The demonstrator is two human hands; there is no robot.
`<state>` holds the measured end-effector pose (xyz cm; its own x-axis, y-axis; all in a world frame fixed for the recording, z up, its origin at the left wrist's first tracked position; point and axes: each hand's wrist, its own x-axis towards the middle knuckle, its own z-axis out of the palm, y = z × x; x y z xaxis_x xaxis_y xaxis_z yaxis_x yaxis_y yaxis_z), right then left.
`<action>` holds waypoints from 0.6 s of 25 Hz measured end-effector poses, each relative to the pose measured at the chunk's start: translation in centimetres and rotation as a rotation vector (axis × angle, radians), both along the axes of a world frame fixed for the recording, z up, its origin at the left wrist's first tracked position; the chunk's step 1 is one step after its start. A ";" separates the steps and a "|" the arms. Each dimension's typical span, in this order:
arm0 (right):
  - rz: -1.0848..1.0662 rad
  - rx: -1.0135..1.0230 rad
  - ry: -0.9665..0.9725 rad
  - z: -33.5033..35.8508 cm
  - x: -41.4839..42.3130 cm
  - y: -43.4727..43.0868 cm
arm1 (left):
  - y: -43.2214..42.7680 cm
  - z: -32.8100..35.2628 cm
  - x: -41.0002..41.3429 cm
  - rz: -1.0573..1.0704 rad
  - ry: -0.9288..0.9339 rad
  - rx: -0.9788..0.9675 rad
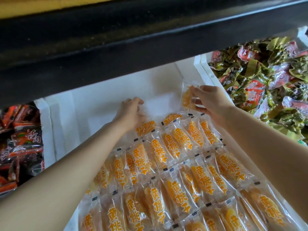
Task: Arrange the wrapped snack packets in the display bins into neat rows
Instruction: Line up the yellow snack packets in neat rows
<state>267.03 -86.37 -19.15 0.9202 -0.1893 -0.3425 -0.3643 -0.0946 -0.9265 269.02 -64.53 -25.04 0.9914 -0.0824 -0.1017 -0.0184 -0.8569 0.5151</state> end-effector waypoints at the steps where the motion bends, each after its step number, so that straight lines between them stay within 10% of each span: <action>1: -0.007 0.020 -0.008 -0.2 -0.2 0.0 | -0.1 0.0 0.0 0.039 -0.034 -0.041; 8: 0.029 -0.071 -0.115 0.0 -0.8 1.3 | -6.2 5.8 -0.2 0.231 -0.163 -0.825; 15: 0.321 0.231 -0.122 1.6 -3.8 0.5 | -9.4 7.9 -2.1 0.130 -0.041 -0.912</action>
<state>263.18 -85.83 -17.58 0.9565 0.1830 -0.2271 -0.2363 0.0299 -0.9712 266.88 -73.91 -17.11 0.9999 -0.0007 -0.0167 0.0165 -0.1163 0.9931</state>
